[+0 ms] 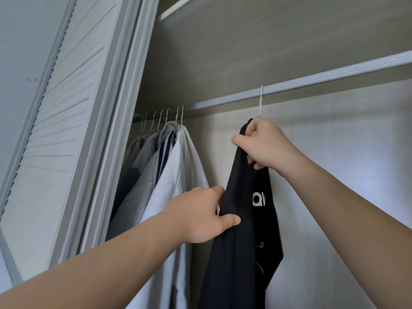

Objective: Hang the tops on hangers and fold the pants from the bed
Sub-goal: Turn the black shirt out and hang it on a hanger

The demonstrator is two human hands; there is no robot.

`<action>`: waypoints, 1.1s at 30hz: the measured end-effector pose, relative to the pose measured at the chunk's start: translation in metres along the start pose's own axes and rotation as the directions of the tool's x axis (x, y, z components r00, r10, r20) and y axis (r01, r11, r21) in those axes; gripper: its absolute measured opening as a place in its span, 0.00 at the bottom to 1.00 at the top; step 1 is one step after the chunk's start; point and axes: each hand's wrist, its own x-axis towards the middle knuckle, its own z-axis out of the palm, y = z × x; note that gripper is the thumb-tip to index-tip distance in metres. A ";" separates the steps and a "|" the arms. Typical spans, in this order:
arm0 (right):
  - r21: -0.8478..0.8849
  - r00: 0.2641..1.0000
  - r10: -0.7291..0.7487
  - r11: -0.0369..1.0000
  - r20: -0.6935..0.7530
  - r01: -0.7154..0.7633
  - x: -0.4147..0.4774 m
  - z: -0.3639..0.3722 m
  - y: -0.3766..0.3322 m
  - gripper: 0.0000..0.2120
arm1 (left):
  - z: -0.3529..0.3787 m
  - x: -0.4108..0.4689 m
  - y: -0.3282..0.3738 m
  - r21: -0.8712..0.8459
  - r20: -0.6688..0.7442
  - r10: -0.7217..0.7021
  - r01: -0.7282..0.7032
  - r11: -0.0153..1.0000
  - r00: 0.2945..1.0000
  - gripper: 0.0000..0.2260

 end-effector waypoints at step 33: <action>0.257 0.987 -0.097 0.964 0.131 0.061 0.089 0.200 0.010 0.13 | -0.016 -0.017 -0.083 0.382 -0.107 -0.410 0.419 0.824 0.906 0.04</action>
